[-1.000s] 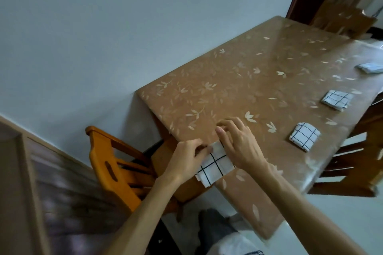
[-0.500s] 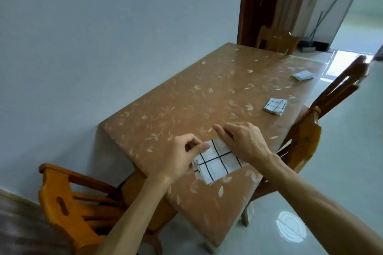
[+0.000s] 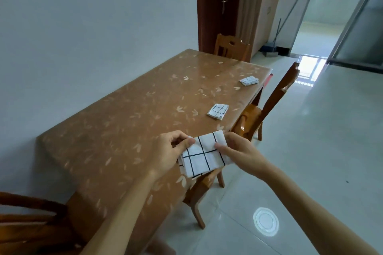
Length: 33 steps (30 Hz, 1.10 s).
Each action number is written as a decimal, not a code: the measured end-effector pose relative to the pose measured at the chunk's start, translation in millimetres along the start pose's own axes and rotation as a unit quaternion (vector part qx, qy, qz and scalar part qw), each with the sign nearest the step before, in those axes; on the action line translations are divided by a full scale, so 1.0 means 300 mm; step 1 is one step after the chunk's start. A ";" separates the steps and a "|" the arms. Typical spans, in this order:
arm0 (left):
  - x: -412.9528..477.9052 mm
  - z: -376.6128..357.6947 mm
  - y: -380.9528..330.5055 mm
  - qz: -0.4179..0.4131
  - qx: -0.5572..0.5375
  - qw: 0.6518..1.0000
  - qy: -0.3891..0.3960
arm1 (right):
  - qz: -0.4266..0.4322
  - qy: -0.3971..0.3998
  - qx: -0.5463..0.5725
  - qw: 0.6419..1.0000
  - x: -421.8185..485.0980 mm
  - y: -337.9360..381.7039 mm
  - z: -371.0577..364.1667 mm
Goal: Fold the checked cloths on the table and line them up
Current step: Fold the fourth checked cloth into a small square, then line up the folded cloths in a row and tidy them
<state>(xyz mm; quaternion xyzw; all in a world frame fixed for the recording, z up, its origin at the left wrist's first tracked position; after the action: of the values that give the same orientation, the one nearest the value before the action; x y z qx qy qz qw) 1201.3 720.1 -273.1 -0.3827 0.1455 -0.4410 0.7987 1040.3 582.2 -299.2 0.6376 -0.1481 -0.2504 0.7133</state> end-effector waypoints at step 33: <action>0.734 -0.575 0.563 0.412 -0.184 0.892 0.038 | -0.148 0.105 -0.141 0.973 1.207 -0.491 0.377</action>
<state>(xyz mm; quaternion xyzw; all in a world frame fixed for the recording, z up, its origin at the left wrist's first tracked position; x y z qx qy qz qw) 1328.4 510.9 -489.4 -0.4118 0.3987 -0.0516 0.8178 1256.4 280.8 -467.1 0.5683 0.0607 -0.3029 0.7626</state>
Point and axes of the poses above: each hand's wrist, its own x-axis towards the middle knuckle, its own z-axis out of the back of the hand, y = z × x, the point moved 6 cm from there along x, towards the middle knuckle, and after that the axes turned 13 degrees about x, right-handed, at the moved point
